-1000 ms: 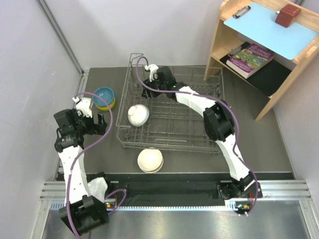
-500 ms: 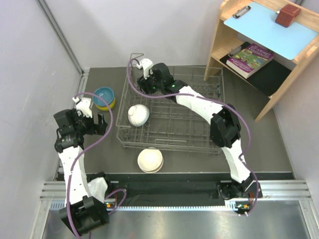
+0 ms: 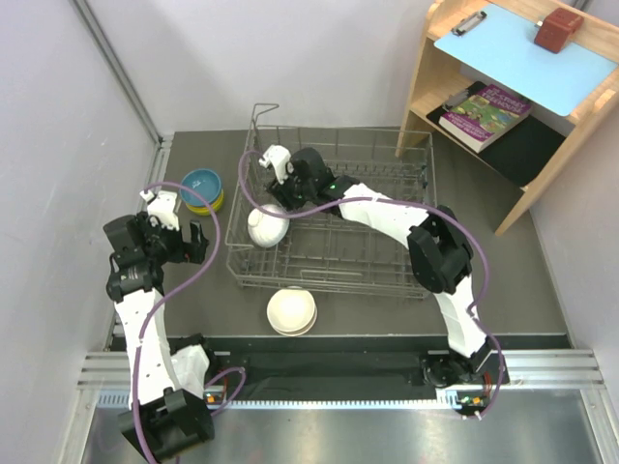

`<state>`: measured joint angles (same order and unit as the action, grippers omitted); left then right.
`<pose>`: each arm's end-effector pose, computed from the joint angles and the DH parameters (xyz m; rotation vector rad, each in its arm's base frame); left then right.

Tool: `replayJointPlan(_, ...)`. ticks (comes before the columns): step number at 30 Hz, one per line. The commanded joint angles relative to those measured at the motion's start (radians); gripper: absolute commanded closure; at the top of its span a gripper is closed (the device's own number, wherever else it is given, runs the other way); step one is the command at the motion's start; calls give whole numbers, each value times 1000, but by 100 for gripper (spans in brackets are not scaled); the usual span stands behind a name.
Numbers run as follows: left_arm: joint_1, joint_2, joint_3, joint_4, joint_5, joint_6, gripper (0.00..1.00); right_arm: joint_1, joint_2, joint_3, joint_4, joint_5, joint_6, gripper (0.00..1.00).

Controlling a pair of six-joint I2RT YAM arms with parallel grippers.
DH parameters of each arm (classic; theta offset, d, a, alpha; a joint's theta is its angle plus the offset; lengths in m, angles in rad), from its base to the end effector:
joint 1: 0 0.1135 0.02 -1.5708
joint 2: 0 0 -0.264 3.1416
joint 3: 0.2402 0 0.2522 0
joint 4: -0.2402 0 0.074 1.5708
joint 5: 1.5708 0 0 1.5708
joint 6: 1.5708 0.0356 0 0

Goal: Load the bowls into the dish rack

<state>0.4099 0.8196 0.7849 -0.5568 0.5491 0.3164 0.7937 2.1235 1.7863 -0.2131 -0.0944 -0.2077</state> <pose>0.1664 0.0520 0.2997 0.2113 2.0591 -0.1514 0.3502 0.3609 0.2565 -1.0820 1.8590 0.4448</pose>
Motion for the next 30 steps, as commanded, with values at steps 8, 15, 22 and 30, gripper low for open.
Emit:
replayJointPlan(8, 7, -33, -10, 44, 31, -8, 1, 52, -115, -91, 52, -22, -30, 42)
replayJointPlan(15, 7, -37, 4, 41, 43, 1, 1, 42, -177, -97, 76, 154, -12, 42)
replayJointPlan(22, 6, -48, 60, -47, 106, 108, 1, -11, -333, -100, -6, 49, 57, 40)
replayJointPlan(30, 4, -92, 143, -330, 305, 334, 1, -2, -551, -194, -285, -458, -103, 41)
